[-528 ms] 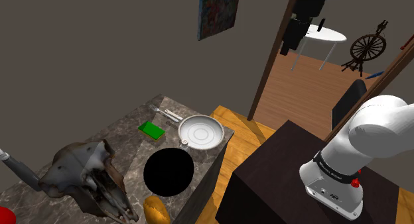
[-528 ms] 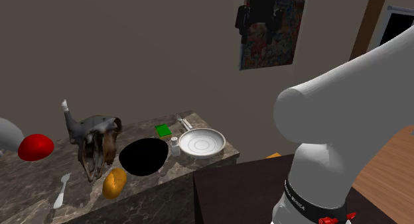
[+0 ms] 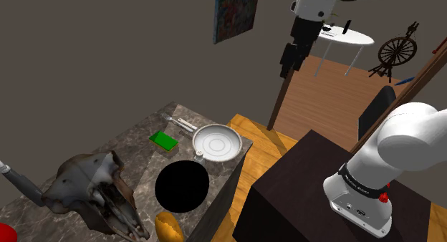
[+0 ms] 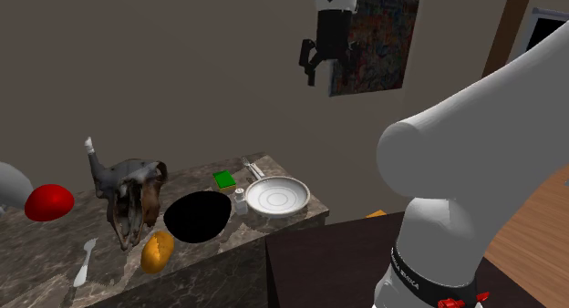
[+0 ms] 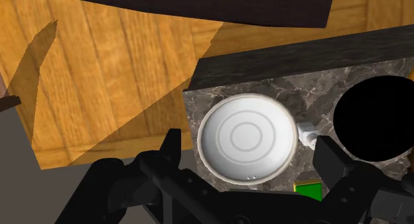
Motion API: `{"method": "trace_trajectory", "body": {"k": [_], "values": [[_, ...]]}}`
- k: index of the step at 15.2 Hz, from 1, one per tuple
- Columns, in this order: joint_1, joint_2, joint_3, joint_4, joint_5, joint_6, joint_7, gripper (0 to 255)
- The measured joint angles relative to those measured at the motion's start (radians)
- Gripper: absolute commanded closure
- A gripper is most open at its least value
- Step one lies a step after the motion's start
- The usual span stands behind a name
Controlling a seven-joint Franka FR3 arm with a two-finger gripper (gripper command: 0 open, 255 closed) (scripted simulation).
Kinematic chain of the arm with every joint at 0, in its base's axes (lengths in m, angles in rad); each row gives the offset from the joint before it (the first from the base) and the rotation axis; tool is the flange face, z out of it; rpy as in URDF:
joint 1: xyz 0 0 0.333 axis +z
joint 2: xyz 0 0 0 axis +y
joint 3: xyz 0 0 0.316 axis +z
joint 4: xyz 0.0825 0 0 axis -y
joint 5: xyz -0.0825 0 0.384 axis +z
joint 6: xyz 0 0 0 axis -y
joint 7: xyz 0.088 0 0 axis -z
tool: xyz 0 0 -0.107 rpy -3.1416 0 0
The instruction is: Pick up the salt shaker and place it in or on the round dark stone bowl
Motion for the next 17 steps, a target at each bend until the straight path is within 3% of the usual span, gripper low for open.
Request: {"method": "trace_trajectory", "body": {"k": [11,17], "values": [[0.037,0.274,0.159,-0.063,0.050,0.346,0.161,0],[0.036,0.496,0.235,-0.028,0.010,0.533,0.268,0]]}}
